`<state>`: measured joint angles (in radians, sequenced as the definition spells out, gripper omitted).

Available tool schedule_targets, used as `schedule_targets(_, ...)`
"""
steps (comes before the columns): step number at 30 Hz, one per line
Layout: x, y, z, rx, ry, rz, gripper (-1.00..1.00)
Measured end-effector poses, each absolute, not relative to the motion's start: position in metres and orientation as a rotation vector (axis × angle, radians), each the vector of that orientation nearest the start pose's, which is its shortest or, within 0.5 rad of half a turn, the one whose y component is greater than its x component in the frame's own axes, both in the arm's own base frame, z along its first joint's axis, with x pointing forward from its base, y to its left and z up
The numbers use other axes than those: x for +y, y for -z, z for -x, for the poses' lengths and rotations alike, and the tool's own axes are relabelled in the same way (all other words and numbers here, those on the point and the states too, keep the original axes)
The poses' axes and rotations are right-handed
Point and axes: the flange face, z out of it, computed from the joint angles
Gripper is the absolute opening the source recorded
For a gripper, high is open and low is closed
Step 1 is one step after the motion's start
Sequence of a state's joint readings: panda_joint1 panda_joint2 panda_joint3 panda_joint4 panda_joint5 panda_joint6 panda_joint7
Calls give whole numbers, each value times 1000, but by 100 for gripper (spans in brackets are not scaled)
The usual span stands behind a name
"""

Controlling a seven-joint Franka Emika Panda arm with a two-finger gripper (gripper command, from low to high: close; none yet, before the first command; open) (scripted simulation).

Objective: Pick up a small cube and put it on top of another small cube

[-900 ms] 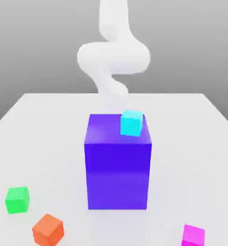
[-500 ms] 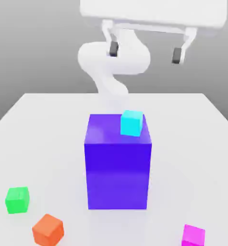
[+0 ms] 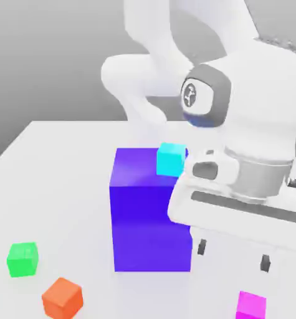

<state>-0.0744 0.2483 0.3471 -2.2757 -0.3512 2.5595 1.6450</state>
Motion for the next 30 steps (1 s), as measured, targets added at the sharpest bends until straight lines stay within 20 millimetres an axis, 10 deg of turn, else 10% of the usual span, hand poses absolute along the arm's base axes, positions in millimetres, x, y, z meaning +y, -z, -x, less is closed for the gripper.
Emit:
schedule_targets(8, 185, -149, -500, 1706, 3, 2635, 0)
schedule_targets(9, 185, -136, -499, 1706, 1, 2637, -100)
schedule_targets(15, 186, -129, -498, 1704, 2, 2636, -100)
schedule_targets(20, 181, -184, -499, 1723, 1, 2626, -100)
schedule_targets(30, -68, -211, -478, 2664, 7, 1739, -100)
